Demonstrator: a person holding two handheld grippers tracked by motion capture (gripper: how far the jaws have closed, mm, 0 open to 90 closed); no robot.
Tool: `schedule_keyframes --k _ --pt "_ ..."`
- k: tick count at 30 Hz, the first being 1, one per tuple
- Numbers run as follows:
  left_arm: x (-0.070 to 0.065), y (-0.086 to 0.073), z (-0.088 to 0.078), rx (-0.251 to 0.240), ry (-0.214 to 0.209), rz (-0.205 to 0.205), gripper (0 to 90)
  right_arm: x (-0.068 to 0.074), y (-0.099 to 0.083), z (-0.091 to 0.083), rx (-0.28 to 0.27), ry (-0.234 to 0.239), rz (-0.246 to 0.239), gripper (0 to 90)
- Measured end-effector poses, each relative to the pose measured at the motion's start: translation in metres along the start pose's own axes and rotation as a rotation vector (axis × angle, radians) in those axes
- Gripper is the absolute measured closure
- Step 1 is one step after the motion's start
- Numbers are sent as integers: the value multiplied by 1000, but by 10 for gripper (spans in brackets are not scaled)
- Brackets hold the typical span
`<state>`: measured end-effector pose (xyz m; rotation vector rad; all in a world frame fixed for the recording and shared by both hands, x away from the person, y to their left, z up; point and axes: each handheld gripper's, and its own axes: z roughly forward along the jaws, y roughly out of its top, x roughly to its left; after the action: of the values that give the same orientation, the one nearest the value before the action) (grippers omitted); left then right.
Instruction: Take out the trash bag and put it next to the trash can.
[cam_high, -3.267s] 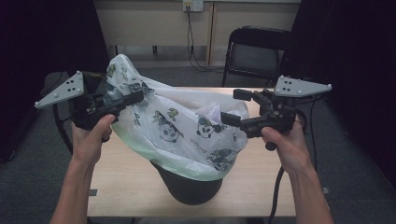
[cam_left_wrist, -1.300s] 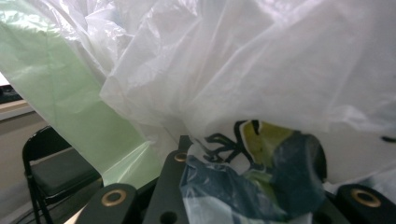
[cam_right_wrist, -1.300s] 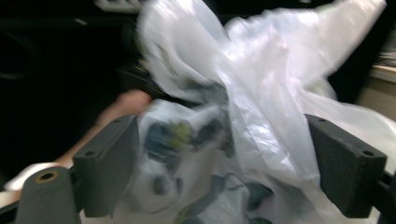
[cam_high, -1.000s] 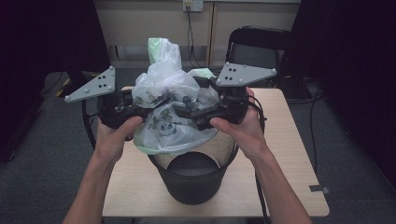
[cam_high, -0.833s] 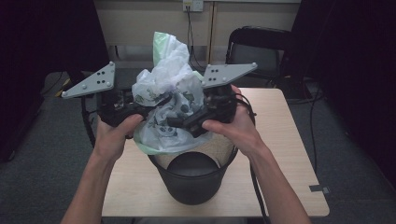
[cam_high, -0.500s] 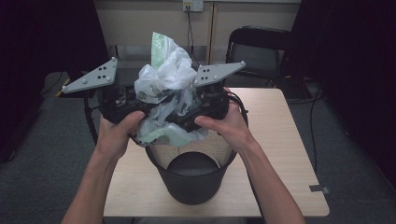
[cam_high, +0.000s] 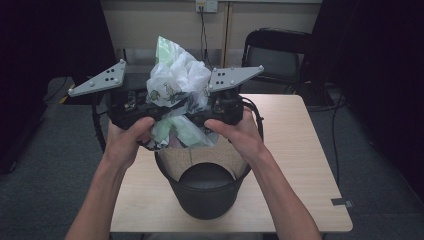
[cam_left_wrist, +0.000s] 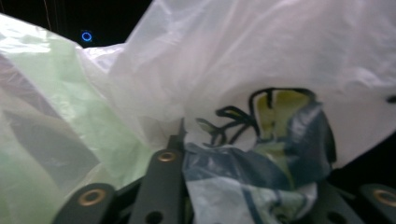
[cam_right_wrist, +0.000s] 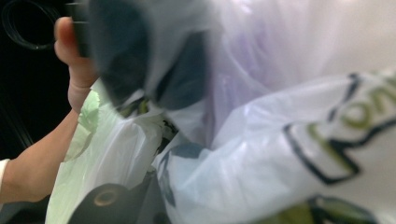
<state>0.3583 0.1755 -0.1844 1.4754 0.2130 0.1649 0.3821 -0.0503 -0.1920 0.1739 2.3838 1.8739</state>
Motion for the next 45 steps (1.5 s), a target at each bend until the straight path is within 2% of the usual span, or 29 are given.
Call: schedule_keyframes --k 2,3,4,6,10,13,16,17,22,27,38,42,45 --pt "0 1 0 6 1 4 686 -1 0 -1 -5 1 5 819" --pt "-1 1 0 10 6 2 643 -2 -1 -2 -8 3 11 826" --pt "-2 2 0 15 18 8 542 -4 -2 -4 -11 -15 18 834" --pt "-4 2 -1 15 32 20 478 -6 -4 -8 -18 -30 29 838" --pt "-6 0 -5 12 64 23 417 -10 -6 -14 -37 -47 41 841" --pt "-4 0 -13 -5 106 15 373 -15 -6 -22 -66 -64 58 842" --pt "-4 0 -18 -12 123 15 368 -19 -6 -26 -80 -74 63 842" --pt "-3 -1 -19 -12 128 12 361 -25 -6 -29 -91 -82 74 842" --pt "0 -6 -21 12 150 14 341 -38 -7 -34 -101 -103 95 841" --pt "2 -12 -19 33 149 3 328 -53 -12 -38 -111 -131 128 840" --pt "-2 -16 -16 69 145 14 328 -79 -19 -49 -137 -176 168 839" --pt "-4 -20 -15 88 140 19 328 -88 -21 -50 -128 -203 179 838" --pt "-7 -23 -15 106 158 22 318 -95 -25 -52 -122 -227 181 838"
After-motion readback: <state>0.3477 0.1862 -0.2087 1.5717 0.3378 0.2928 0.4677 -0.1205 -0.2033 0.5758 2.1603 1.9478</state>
